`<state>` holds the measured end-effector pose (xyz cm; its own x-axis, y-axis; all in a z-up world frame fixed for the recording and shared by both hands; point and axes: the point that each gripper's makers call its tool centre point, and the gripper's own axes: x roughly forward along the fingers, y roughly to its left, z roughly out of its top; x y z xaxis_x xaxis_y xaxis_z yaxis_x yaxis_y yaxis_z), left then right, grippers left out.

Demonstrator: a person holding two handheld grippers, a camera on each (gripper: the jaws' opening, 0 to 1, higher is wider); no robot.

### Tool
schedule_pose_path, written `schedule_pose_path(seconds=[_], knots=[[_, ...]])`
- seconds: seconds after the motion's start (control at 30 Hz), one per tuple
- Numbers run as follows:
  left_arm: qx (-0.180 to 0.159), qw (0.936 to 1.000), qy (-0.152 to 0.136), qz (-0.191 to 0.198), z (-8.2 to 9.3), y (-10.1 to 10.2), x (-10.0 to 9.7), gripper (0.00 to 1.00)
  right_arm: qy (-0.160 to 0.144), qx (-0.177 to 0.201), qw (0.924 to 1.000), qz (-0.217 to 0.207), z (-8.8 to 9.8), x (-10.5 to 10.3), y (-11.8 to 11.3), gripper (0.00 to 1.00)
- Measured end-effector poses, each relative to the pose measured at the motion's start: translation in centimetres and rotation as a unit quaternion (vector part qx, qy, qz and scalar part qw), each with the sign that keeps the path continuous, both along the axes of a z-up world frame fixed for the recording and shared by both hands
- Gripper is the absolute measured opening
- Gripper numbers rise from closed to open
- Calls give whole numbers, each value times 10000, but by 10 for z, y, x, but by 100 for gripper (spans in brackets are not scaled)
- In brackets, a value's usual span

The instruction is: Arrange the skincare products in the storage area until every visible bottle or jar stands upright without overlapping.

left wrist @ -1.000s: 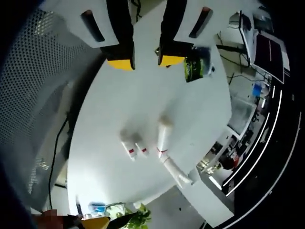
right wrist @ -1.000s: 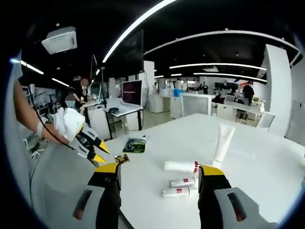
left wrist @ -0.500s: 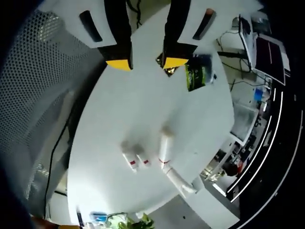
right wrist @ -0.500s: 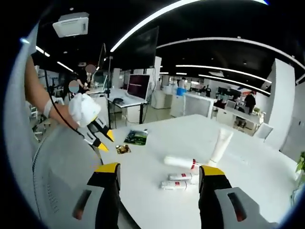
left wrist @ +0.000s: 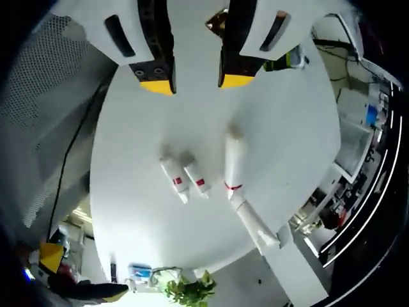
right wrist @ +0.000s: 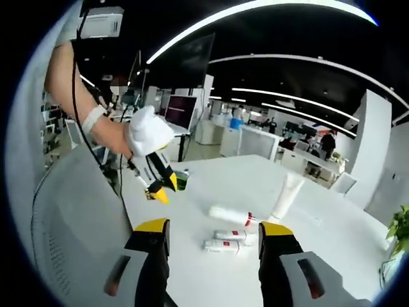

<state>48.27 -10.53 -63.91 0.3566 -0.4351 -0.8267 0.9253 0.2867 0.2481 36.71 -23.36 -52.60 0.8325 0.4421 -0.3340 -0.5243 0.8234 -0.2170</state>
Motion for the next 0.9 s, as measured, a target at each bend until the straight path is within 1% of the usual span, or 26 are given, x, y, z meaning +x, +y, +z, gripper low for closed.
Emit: schedule_pose_path(seconds=[0.07,0.1,0.13,0.17,0.2,0.27,0.33,0.37,0.4,0.43,0.47,0.53,0.57,0.67,0.73,0.8,0.83,0.9], knots=[[13,9999,149,62,-5,-10,15,33,-13,-59,10000,22,0,0,0,51],[38,9994,308,150,-9,-13,22,33,-46,-82,10000,-4,1,1,-1,50],[11,9987,483,183,-12,-18,25,33,-91,-83,9999,-40,3,2,-3,49],[-28,9984,551,143,-15,-24,33,33,-104,-57,9999,-63,3,2,-4,49],[-17,9985,535,145,-16,-25,37,33,-94,-52,9999,-71,3,2,-4,49],[55,9981,604,133,-21,-32,53,33,-37,-85,9999,-131,0,3,-7,50],[46,9969,776,147,-24,-40,62,34,-39,-65,9998,-165,0,4,-9,48],[-24,9949,997,155,-26,-45,61,32,-20,-64,9998,-179,-1,4,-10,46],[-38,9947,1022,136,-26,-50,68,28,21,-71,9998,-194,-2,5,-11,44],[-21,9953,956,131,-25,-52,74,26,52,-67,9997,-210,-3,4,-13,42],[-6,9958,904,110,-26,-55,81,27,61,-47,9997,-242,-3,5,-14,41],[52,9961,864,148,-29,-59,93,34,77,3,9996,-254,-3,5,-14,42],[139,9959,872,205,-32,-60,100,36,79,-3,9997,-250,-3,5,-14,42],[331,9953,904,35,-42,-65,108,36,98,-64,9998,-179,-5,5,-11,40],[357,9951,919,-2,-45,-71,112,36,115,-146,9998,-115,-7,4,-9,40],[292,9943,1026,6,-51,-80,112,38,101,-160,9998,-83,-7,4,-8,39],[292,9936,1092,-57,-55,-85,111,40,110,-169,9998,-66,-7,3,-7,38],[377,9932,1100,-112,-62,-89,111,38,126,-162,9998,-66,-8,3,-7,38]])
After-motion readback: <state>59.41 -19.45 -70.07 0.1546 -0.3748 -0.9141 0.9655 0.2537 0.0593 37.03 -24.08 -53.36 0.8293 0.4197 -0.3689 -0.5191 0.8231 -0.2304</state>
